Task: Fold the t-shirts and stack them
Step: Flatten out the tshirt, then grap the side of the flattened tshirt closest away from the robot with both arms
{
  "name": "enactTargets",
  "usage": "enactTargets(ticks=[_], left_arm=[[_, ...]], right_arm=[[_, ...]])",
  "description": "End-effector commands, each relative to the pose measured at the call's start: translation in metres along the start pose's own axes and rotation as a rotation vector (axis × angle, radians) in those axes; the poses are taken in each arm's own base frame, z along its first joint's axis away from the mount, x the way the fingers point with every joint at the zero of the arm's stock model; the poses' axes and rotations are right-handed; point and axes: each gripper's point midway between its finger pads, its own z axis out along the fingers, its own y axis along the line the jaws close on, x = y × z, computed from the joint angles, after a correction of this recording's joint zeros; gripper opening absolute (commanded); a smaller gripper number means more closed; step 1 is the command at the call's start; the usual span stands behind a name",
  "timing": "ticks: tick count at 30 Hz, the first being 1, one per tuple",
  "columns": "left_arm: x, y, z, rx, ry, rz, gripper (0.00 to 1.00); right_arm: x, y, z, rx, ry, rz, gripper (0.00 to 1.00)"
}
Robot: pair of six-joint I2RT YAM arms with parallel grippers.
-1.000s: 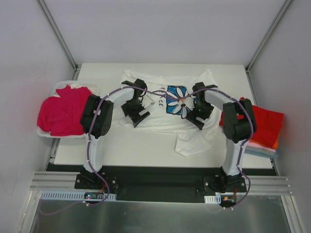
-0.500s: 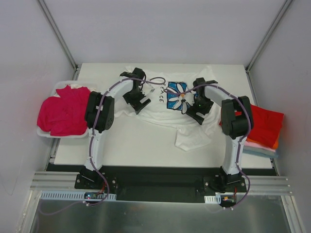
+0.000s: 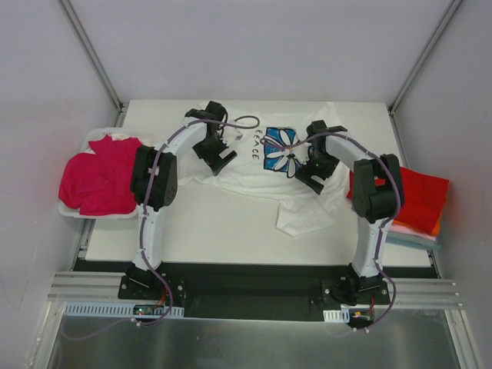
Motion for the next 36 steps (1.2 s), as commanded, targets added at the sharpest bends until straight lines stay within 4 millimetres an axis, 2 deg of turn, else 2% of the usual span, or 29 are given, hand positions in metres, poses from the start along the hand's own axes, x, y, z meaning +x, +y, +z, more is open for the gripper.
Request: enactTargets(ticks=[1, 2, 4, 6, 8, 9, 10, 12, 13, 15, 16, 21, 28, 30, 36], left_arm=[[-0.026, -0.017, -0.090, -0.028, -0.195, 0.017, 0.99], [-0.027, -0.021, -0.098, -0.033, -0.209, 0.026, 0.99], [-0.029, -0.034, -0.118, -0.052, -0.242, 0.052, 0.99], [-0.024, -0.048, -0.123, -0.046, -0.242, 0.068, 0.99], [-0.008, -0.057, -0.116, -0.040, -0.201, 0.072, 0.99], [0.000, -0.059, -0.112, -0.041, -0.180, 0.077, 0.99], [0.014, -0.062, -0.103, -0.039, -0.139, 0.076, 0.99], [0.023, -0.063, -0.093, -0.045, -0.123, 0.084, 0.99], [0.037, -0.066, -0.085, -0.044, -0.091, 0.085, 0.99], [0.044, -0.065, -0.077, -0.063, -0.090, 0.099, 0.99], [0.054, -0.066, -0.071, -0.069, -0.064, 0.098, 0.99], [0.067, -0.062, -0.057, -0.083, -0.050, 0.102, 0.99], [0.066, -0.053, -0.045, -0.083, -0.041, 0.090, 0.99], [0.067, -0.042, -0.044, -0.111, -0.027, 0.083, 0.99], [0.065, -0.017, -0.040, -0.132, -0.025, 0.041, 0.99]], right_arm=[[-0.007, 0.005, -0.069, 0.154, -0.128, 0.038, 0.97], [-0.006, 0.010, -0.087, 0.191, -0.166, 0.042, 0.97], [-0.011, 0.025, -0.102, 0.221, -0.190, 0.043, 0.97], [-0.009, 0.044, -0.111, 0.235, -0.206, 0.032, 0.96], [-0.015, 0.068, -0.108, 0.227, -0.195, -0.005, 0.96], [-0.011, 0.078, -0.100, 0.220, -0.162, -0.025, 0.97], [-0.016, 0.092, -0.097, 0.212, -0.158, -0.051, 0.97], [-0.013, 0.112, -0.083, 0.210, -0.131, -0.096, 0.97], [-0.011, 0.118, -0.078, 0.211, -0.123, -0.105, 0.97], [-0.012, 0.130, -0.073, 0.216, -0.123, -0.131, 0.97], [-0.006, 0.137, -0.068, 0.206, -0.113, -0.138, 0.97], [-0.001, 0.160, -0.064, 0.189, -0.127, -0.162, 0.98], [-0.002, 0.193, -0.056, 0.161, -0.117, -0.226, 0.99], [-0.006, 0.201, -0.051, 0.159, -0.110, -0.264, 0.99], [-0.016, 0.208, -0.036, 0.138, -0.095, -0.302, 0.97]])
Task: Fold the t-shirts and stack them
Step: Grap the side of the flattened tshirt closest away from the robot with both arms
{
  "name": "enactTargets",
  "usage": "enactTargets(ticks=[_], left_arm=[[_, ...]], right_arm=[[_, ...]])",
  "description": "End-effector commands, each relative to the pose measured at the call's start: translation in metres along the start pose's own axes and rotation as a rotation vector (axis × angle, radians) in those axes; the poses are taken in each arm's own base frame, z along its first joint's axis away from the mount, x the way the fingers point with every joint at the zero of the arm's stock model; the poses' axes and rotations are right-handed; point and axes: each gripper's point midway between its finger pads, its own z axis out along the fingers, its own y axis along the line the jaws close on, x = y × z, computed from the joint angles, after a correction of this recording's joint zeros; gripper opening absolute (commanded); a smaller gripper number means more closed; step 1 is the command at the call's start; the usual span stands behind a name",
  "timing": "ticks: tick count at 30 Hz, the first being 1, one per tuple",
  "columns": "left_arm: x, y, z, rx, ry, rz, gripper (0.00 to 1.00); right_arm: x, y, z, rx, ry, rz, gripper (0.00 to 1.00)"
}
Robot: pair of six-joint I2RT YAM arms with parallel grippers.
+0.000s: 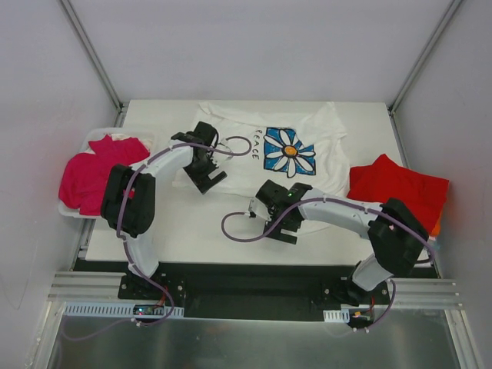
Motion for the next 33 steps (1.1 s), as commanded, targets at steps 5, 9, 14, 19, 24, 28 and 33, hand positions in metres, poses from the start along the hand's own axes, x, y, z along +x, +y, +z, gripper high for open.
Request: enactTargets(ticks=[5, 9, 14, 19, 24, 28, 33], left_arm=[[-0.004, 0.040, -0.004, -0.064, -0.016, -0.040, 0.99], [-0.009, 0.043, -0.008, -0.070, -0.034, -0.042, 0.99], [-0.004, 0.043, -0.005, -0.073, -0.014, -0.031, 0.99], [0.003, 0.039, 0.004, -0.051, 0.007, -0.035, 0.98], [0.014, 0.036, 0.013, -0.033, 0.039, -0.030, 0.98], [0.025, 0.025, 0.021, 0.011, 0.061, -0.025, 0.98], [0.044, 0.021, 0.029, 0.038, 0.097, -0.027, 0.97]], right_arm=[[-0.008, 0.005, 0.022, -0.024, 0.011, -0.002, 0.95], [-0.009, 0.005, 0.028, -0.031, 0.023, -0.019, 0.89], [-0.003, 0.009, 0.037, -0.046, 0.057, -0.042, 0.67], [0.000, 0.010, 0.038, -0.058, 0.066, -0.042, 0.44], [0.003, 0.011, 0.037, -0.058, 0.076, -0.038, 0.39], [0.003, 0.009, 0.035, -0.056, 0.073, -0.031, 0.40], [0.008, 0.006, 0.035, -0.059, 0.078, -0.014, 0.40]])
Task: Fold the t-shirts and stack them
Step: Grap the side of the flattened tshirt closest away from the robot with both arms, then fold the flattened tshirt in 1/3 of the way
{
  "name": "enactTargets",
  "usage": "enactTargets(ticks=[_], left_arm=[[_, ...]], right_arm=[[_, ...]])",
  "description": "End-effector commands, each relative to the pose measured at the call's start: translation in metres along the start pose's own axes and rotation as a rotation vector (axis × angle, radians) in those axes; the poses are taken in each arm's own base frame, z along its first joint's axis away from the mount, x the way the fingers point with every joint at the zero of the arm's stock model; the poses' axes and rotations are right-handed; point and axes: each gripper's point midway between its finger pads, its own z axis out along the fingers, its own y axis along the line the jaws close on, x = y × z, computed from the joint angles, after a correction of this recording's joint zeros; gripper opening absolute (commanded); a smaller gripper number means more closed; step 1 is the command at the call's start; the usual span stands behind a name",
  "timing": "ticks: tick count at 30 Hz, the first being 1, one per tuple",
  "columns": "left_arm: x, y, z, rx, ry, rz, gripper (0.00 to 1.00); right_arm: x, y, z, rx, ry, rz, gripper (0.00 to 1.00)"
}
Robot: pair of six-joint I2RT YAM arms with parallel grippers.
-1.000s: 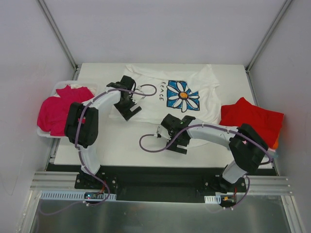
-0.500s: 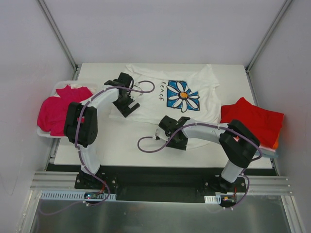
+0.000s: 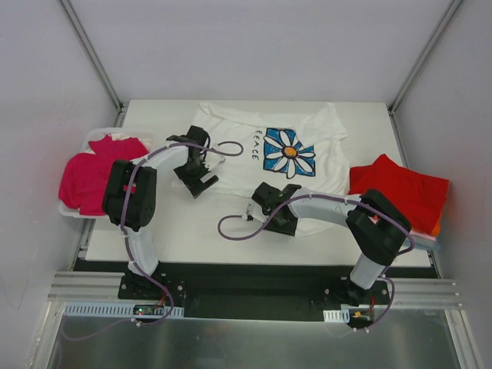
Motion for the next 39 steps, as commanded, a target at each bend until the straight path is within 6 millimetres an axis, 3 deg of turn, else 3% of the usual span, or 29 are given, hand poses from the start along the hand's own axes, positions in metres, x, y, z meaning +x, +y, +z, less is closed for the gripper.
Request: enactTargets(ticks=[1, 8, 15, 18, 22, 23, 27, 31, 36, 39], left_arm=[[0.017, 0.002, 0.005, 0.030, 0.030, -0.002, 0.97], [0.017, 0.002, 0.017, 0.070, 0.035, -0.009, 0.94], [0.015, 0.002, 0.032, 0.099, 0.052, -0.010, 0.77], [0.013, 0.004, 0.032, 0.095, 0.049, -0.012, 0.58], [0.011, 0.006, 0.029, 0.086, 0.044, -0.008, 0.33], [0.011, 0.007, 0.027, 0.079, 0.043, -0.011, 0.00], [0.008, 0.009, 0.010, 0.053, 0.010, -0.021, 0.00], [0.007, 0.000, -0.021, 0.033, -0.071, -0.031, 0.00], [0.013, -0.026, -0.037, 0.030, -0.092, 0.008, 0.00], [0.016, -0.041, -0.044, 0.020, -0.096, 0.035, 0.00]], right_arm=[[0.013, 0.000, -0.002, -0.012, 0.024, 0.026, 0.40], [0.014, 0.001, -0.003, -0.020, 0.027, 0.028, 0.35], [0.017, 0.003, -0.002, -0.034, 0.037, 0.027, 0.25], [0.018, 0.003, -0.001, -0.034, 0.044, 0.027, 0.01], [0.019, 0.004, -0.003, -0.040, 0.049, 0.026, 0.01], [0.021, 0.004, -0.005, -0.043, 0.055, 0.025, 0.01], [0.024, 0.005, -0.022, -0.047, 0.046, 0.026, 0.01], [0.025, 0.014, -0.048, -0.082, -0.012, 0.011, 0.01], [0.027, 0.035, -0.073, -0.126, -0.064, -0.036, 0.01], [0.030, 0.033, -0.082, -0.107, -0.085, -0.045, 0.01]])
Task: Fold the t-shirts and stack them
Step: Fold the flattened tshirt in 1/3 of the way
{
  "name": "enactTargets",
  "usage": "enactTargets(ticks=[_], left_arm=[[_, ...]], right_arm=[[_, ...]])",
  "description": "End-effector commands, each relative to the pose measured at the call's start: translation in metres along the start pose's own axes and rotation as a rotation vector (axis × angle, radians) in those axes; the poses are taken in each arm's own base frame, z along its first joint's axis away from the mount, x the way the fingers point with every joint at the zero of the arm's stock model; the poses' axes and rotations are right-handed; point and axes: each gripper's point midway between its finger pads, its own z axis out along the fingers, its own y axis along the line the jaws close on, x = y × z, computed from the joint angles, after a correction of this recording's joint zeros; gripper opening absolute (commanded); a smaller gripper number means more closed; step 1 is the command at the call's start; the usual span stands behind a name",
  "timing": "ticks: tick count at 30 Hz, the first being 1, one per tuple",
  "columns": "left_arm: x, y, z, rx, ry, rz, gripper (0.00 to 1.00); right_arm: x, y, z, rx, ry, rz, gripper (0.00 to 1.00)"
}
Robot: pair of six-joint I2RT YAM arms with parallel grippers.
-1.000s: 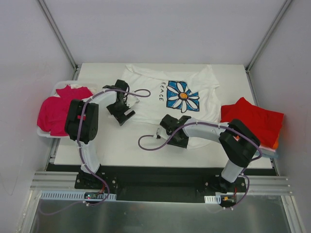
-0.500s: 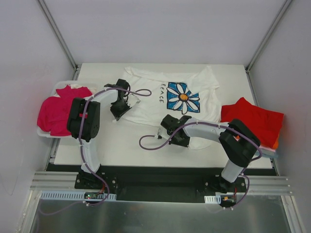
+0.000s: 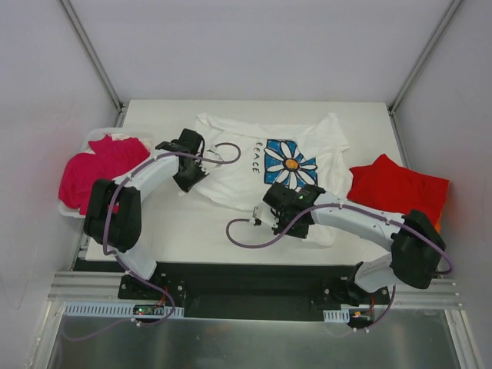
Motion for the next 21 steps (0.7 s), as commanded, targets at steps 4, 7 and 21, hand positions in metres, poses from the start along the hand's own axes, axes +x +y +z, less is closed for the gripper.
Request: enactTargets(ticks=[4, 7, 21], left_arm=[[-0.013, -0.022, -0.024, -0.020, -0.053, 0.039, 0.00], [-0.022, -0.011, -0.027, -0.055, -0.056, 0.052, 0.00], [-0.053, 0.022, -0.022, -0.114, -0.051, 0.064, 0.00]], right_arm=[[0.009, -0.005, -0.029, 0.037, 0.002, -0.040, 0.01], [0.012, -0.023, -0.035, 0.090, 0.014, -0.029, 0.01], [0.021, -0.122, -0.062, 0.259, 0.089, 0.046, 0.01]])
